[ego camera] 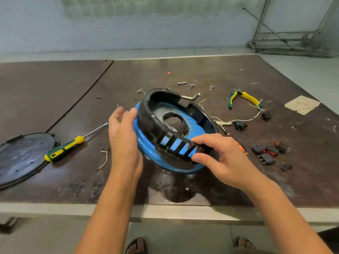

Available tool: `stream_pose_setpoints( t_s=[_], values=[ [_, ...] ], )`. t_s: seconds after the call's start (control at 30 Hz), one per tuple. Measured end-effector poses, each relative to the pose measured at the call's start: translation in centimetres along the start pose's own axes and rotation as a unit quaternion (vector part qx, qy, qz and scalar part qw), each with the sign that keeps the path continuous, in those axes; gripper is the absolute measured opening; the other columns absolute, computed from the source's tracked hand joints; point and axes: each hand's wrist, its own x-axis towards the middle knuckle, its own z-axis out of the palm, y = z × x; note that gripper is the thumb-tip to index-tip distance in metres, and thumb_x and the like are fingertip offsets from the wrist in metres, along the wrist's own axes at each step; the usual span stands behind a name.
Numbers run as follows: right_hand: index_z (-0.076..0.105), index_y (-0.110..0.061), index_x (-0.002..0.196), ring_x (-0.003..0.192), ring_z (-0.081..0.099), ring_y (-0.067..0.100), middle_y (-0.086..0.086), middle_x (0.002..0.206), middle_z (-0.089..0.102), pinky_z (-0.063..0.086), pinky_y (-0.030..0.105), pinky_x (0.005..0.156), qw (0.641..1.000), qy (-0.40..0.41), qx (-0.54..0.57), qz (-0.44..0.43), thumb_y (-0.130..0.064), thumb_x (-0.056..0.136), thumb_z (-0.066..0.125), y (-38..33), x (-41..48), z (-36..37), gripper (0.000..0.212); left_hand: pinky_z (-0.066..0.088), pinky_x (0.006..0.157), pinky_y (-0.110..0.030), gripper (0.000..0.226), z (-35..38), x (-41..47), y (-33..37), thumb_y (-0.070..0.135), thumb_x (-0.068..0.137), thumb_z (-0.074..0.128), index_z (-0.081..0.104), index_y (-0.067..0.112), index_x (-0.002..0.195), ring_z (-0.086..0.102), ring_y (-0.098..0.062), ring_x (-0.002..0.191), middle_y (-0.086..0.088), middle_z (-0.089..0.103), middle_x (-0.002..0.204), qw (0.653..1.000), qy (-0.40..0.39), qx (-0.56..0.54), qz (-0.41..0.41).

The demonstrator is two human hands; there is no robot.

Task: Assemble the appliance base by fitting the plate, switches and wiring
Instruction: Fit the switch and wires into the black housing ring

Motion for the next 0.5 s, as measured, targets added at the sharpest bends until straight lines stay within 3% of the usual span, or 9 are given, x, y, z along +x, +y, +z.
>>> stream_pose_setpoints(
  t_s=[0.07,0.13,0.23,0.33,0.43,0.5],
  values=[
    [0.072,-0.020,0.109,0.092,0.062,0.011,-0.017,0.097,0.069,0.048,0.037,0.085,1.000,-0.016,-0.017,-0.014,-0.028,0.090,0.067,-0.1,-0.1,0.0,0.021,0.053,0.098,-0.040,0.044,-1.0,0.7,0.6,0.034,0.085,0.065,0.056,0.027,0.128,0.063,-0.017,0.117,-0.003,0.061,0.131,0.993,-0.020,0.115,0.008],
    [0.073,-0.017,0.102,0.088,0.060,0.013,-0.015,0.091,0.068,0.045,0.033,0.083,0.999,-0.016,-0.020,-0.019,-0.027,0.091,0.063,-0.2,-0.1,-0.2,0.018,0.053,0.091,-0.033,0.037,-2.0,1.4,0.8,0.035,0.088,0.064,0.060,0.030,0.125,0.064,-0.012,0.111,0.003,0.065,0.124,0.981,-0.054,0.186,0.004],
    [0.070,-0.018,0.088,0.079,0.055,0.013,-0.010,0.078,0.061,0.040,0.029,0.080,0.999,-0.018,-0.039,-0.028,-0.026,0.087,0.064,-0.1,0.0,-0.7,0.011,0.050,0.080,-0.026,0.035,-3.0,2.2,0.4,0.035,0.090,0.063,0.061,0.029,0.125,0.064,-0.006,0.104,0.007,0.067,0.116,0.972,-0.067,0.224,-0.027],
    [0.069,-0.020,0.070,0.073,0.050,0.014,-0.006,0.069,0.052,0.037,0.025,0.079,0.999,-0.012,-0.039,-0.032,-0.038,0.083,0.068,0.3,-0.2,-0.9,0.022,0.053,0.077,-0.025,0.037,-3.4,2.8,-0.4,0.024,0.093,0.063,0.057,0.022,0.129,0.067,-0.011,0.101,0.003,0.067,0.114,0.969,-0.066,0.226,-0.070],
    [0.067,-0.018,0.057,0.069,0.050,0.015,-0.004,0.063,0.048,0.036,0.022,0.075,0.999,0.001,-0.044,-0.017,-0.042,0.082,0.072,1.1,-0.6,-0.8,0.035,0.054,0.094,-0.045,0.041,-3.4,2.8,-1.3,0.021,0.093,0.064,0.054,0.023,0.133,0.065,-0.023,0.112,-0.003,0.065,0.121,0.956,-0.089,0.259,-0.104],
    [0.065,-0.016,0.055,0.068,0.050,0.016,-0.003,0.061,0.048,0.034,0.020,0.072,0.998,0.009,-0.056,0.000,-0.040,0.084,0.070,1.7,-0.9,-0.7,0.039,0.053,0.098,-0.049,0.041,-3.1,2.5,-1.8,0.019,0.093,0.064,0.055,0.026,0.132,0.065,-0.023,0.110,-0.002,0.064,0.122,0.945,-0.113,0.291,-0.100]
  ],
)
